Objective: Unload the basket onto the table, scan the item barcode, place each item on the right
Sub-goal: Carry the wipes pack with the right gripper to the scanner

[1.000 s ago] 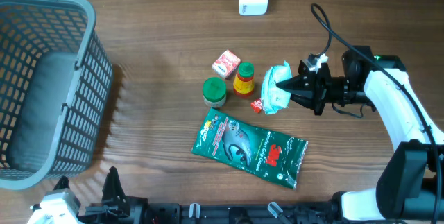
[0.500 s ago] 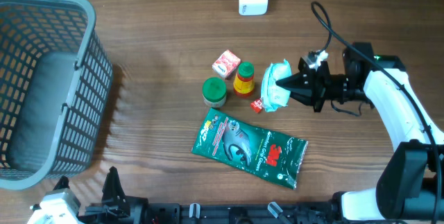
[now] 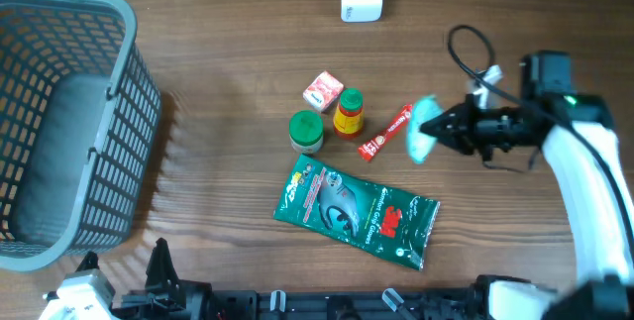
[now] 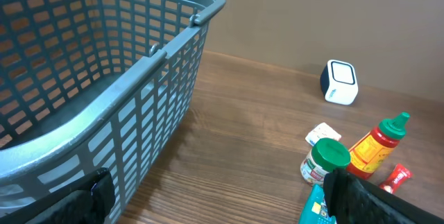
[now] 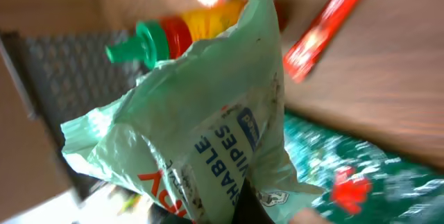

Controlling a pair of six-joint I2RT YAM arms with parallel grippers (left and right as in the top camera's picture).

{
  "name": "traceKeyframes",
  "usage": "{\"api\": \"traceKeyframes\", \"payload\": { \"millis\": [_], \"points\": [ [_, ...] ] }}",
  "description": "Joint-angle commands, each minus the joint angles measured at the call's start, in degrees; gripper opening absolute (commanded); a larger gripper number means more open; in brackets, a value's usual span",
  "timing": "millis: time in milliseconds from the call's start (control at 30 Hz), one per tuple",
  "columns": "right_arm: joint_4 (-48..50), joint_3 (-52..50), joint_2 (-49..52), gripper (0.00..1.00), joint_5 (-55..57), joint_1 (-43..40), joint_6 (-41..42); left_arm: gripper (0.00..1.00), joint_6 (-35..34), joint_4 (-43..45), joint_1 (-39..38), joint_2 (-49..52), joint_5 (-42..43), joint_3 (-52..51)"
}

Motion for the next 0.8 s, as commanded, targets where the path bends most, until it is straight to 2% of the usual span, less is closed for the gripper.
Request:
{"api": "traceKeyframes", "payload": {
  "millis": [0, 167, 233, 467, 633, 700, 767],
  "points": [
    [2.73, 0.61, -9.92, 0.04, 11.58, -0.28, 4.31, 1.00, 0.70, 0.04, 0.33, -0.20, -0.72, 0.17],
    [6.58, 0.61, -16.17, 0.04, 16.52, -0.28, 8.87, 1.00, 0.70, 0.07, 0.33, -0.20, -0.72, 0.17],
    [7.28, 0.61, -16.22, 0.04, 16.50, -0.28, 11.98, 1.00, 0.70, 0.04, 0.33, -0.20, -0.72, 0.17],
    [13.68, 0.59, -12.76, 0.05, 20.72, -0.26, 11.34, 1.00, 0.70, 0.07, 0.33, -0.20, -0.72, 0.17],
    [26.27, 0.59, -5.20, 0.05, 18.71, 1.46, 8.85, 1.00, 0.70, 0.04, 0.33, -0.20, -0.72, 0.17],
    [34.40, 0.59, -0.52, 0.05, 16.87, 3.74, 4.72, 1.00, 0.70, 0.07, 0.33, -0.20, -0.72, 0.17],
    [41.13, 0.61, 3.93, 0.04, 17.46, 6.10, 4.15, 1.00, 0.70, 0.07, 0.33, -0.20, -0.72, 0.17]
  ]
}}
